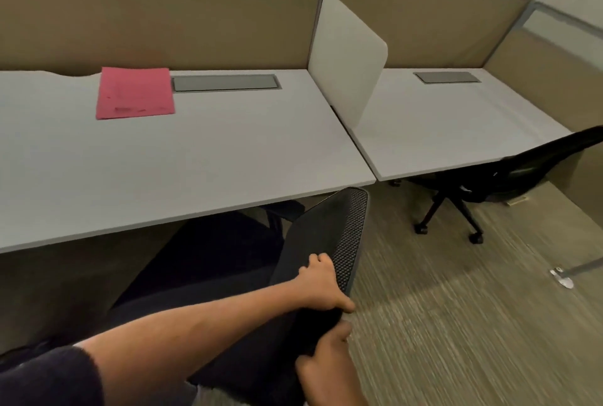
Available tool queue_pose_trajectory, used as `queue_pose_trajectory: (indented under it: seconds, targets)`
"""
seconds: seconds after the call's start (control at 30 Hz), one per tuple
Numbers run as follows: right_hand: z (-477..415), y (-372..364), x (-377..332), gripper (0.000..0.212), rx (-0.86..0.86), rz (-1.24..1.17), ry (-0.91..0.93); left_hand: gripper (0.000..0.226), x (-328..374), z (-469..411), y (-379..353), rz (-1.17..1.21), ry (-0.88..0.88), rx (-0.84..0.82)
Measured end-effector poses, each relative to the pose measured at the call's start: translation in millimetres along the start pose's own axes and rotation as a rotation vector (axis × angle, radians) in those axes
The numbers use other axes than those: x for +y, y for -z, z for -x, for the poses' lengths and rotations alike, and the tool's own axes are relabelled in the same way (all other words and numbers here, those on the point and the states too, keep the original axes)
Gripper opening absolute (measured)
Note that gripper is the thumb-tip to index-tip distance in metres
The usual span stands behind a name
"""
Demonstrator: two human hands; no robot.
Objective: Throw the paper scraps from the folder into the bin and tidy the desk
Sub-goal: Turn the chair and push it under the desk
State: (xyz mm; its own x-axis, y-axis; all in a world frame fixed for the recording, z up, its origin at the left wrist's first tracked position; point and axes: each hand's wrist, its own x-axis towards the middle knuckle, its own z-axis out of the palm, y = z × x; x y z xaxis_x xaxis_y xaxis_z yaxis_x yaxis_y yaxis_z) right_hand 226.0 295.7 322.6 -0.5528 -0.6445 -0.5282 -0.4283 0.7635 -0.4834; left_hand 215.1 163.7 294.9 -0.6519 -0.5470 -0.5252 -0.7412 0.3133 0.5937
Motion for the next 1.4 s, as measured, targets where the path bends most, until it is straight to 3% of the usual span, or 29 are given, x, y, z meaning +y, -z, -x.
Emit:
queue_pose_trajectory:
  seconds: [0.13,0.23,0.3,0.33,0.43,0.5,0.57,0.67,0.73,0.9,1.4]
  targets:
    - [-20,3,-22,0.043,0.278,0.102,-0.023,0.092,-50,31,30,-0.051,-0.031,-0.036]
    - [-42,3,-42,0.066,0.413,0.269,0.167,0.085,-86,55,52,-0.046,-0.049,-0.103]
    - [-60,-1,-54,0.094,0.375,0.503,0.436,0.073,-107,71,65,-0.051,-0.054,-0.116]
    - [-69,-3,-62,0.097,0.343,0.636,0.575,0.072,-117,80,71,-0.057,-0.055,-0.123]
    - [-86,-13,-98,0.07,0.232,0.966,0.904,0.08,-143,106,95,-0.113,-0.036,-0.177]
    - [-82,-27,-124,0.052,0.205,1.069,0.981,0.081,-159,127,113,-0.161,0.011,-0.224]
    - [-69,-45,-143,0.035,0.229,1.074,0.992,0.082,-172,151,118,-0.281,0.087,-0.155]
    - [-45,-79,-146,0.014,0.272,1.003,0.998,0.076,-195,189,87,-0.49,0.286,0.199]
    - [-26,-102,-143,0.008,0.269,0.944,0.997,0.069,-213,209,60,-0.544,0.384,0.31]
    - [0,-142,-153,0.008,0.286,0.853,0.989,0.034,-262,234,71,-0.775,0.124,0.447]
    - [-52,-127,-209,0.015,0.255,0.967,0.967,0.044,-275,183,126,-0.737,0.087,0.421]
